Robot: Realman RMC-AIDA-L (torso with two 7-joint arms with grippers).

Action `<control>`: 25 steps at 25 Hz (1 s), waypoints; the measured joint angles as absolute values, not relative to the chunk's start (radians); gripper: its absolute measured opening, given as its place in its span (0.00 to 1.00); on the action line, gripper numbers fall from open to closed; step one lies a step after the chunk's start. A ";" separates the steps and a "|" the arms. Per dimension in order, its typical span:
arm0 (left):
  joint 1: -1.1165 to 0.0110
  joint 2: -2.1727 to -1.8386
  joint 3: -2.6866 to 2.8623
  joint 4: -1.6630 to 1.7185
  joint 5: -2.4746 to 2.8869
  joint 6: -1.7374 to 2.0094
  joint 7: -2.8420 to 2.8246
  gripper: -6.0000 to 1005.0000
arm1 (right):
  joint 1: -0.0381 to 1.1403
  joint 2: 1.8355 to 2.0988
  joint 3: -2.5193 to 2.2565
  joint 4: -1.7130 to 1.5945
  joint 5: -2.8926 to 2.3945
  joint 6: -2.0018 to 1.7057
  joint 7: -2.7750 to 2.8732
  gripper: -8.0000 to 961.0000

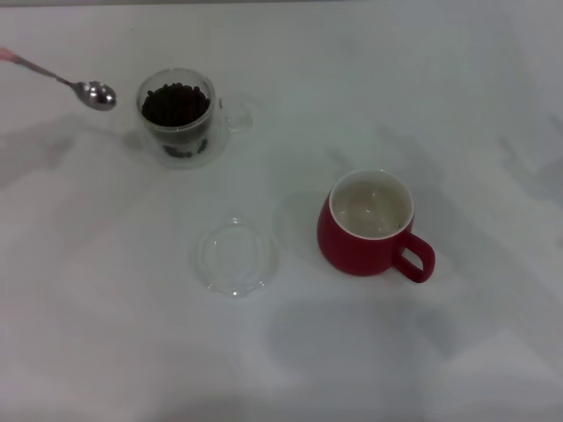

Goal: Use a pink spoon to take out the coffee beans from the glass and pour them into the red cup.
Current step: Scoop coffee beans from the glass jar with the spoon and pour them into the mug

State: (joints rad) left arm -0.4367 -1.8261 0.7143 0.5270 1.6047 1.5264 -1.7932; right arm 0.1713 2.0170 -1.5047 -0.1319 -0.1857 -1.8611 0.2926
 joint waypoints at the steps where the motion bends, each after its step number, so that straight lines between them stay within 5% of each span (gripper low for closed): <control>1: -0.437 -1.826 0.714 0.527 1.605 1.526 -1.793 0.14 | 0.171 2.017 -1.505 -0.132 -0.186 -1.862 0.293 0.91; 10: -0.547 -1.840 0.720 0.547 1.733 1.402 -1.845 0.13 | 0.172 2.017 -1.525 -0.131 -0.186 -1.863 0.316 0.91; 15: -0.631 -1.899 0.721 0.540 1.820 1.268 -1.849 0.13 | 0.177 2.017 -1.535 -0.137 -0.185 -1.855 0.329 0.91; 25: -0.680 -1.964 0.721 0.532 1.877 1.153 -1.845 0.13 | 0.183 2.017 -1.533 -0.145 -0.179 -1.850 0.349 0.91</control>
State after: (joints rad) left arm -0.6799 -1.9641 0.7209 0.5315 1.8770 1.1526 -1.8451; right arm 0.1829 2.0170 -1.5329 -0.1447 -0.1791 -1.8497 0.3489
